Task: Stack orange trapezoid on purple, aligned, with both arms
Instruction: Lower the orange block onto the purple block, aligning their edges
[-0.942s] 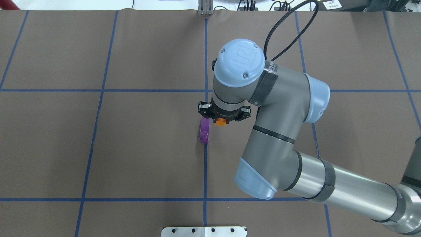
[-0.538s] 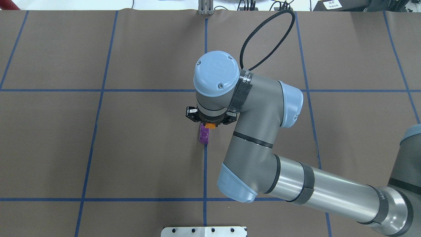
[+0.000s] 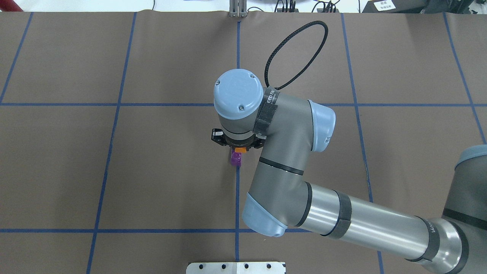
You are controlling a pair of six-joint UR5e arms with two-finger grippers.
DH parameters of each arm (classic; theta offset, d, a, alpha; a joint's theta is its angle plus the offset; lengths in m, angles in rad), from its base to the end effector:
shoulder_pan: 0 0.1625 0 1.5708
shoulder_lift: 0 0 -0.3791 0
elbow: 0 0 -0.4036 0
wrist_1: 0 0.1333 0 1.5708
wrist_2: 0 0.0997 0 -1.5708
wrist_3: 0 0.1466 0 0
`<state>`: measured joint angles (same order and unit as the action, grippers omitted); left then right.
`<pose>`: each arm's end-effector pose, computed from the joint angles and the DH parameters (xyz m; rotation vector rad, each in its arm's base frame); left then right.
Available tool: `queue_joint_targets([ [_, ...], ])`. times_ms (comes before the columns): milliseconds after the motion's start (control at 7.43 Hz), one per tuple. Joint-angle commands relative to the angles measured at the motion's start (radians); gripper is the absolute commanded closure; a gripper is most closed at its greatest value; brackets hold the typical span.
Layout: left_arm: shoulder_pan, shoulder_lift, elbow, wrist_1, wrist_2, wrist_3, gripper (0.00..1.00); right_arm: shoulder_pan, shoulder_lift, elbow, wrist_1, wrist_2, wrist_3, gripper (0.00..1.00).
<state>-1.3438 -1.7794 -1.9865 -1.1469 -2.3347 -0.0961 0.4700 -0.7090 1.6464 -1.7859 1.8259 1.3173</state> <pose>0.0870 -0.5185 0.3814 0.0657 0.7832 0.2006 -0.5762 -0.4007 0.1245 0.0261 -0.7583 0.1139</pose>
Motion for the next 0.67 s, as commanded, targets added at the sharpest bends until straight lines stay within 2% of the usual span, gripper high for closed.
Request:
queue_joint_targets([
  [0, 0.0, 0.0, 0.0, -0.001, 0.0, 0.001, 0.0, -0.011, 0.051, -0.063, -0.001, -0.017, 0.0, 1.0],
  [538, 0.002, -0.002, -0.002, -0.002, -0.035, -0.04, 0.0, -0.022, 0.042, -0.069, -0.012, -0.048, -0.003, 1.0],
])
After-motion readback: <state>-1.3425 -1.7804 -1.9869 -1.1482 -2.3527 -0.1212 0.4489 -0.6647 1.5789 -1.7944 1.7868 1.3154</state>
